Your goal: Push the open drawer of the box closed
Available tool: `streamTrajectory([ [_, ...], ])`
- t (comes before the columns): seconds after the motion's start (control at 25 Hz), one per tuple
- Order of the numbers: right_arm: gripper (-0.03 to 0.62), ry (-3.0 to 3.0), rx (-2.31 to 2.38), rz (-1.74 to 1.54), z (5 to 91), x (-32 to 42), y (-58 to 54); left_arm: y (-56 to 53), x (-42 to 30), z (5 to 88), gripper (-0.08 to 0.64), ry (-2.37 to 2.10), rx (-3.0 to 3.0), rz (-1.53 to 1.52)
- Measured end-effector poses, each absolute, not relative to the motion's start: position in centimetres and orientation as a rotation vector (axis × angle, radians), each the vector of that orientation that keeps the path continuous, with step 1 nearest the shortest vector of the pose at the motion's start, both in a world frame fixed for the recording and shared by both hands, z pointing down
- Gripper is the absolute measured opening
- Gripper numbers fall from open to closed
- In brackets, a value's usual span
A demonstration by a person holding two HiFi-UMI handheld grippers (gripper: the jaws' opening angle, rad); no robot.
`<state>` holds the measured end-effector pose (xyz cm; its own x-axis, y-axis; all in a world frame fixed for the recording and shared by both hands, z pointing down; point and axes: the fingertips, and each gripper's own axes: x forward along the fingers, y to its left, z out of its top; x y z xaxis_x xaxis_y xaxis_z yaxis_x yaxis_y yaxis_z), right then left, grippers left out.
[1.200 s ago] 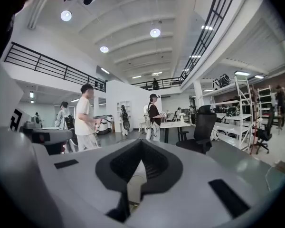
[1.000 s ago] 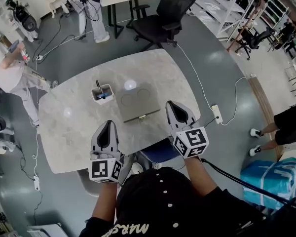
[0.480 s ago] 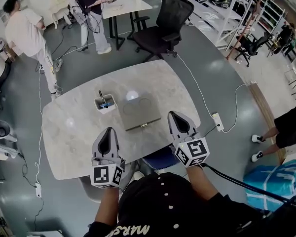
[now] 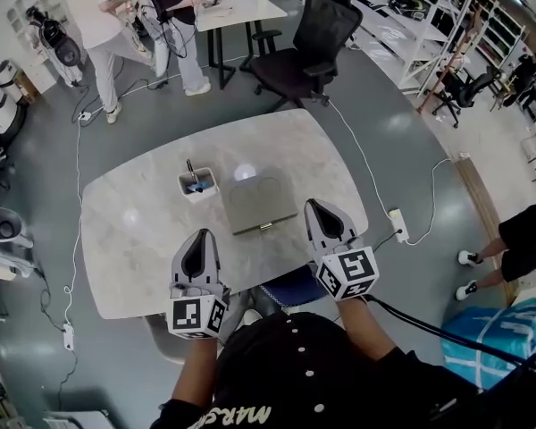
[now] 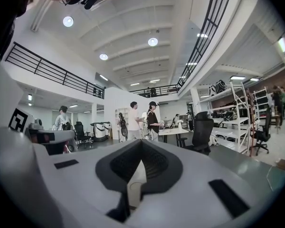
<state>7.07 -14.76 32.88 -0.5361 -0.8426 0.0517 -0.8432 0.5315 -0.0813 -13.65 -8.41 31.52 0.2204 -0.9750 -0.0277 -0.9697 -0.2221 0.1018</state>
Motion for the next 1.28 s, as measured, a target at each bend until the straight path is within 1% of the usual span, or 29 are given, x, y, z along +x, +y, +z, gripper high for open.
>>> streamTrajectory([
  [1.28,-0.003,-2.791,1.449,0.112,31.8,5.6,-15.1,-9.1,-13.6,31.6,0.020,-1.920,2.408,-0.143],
])
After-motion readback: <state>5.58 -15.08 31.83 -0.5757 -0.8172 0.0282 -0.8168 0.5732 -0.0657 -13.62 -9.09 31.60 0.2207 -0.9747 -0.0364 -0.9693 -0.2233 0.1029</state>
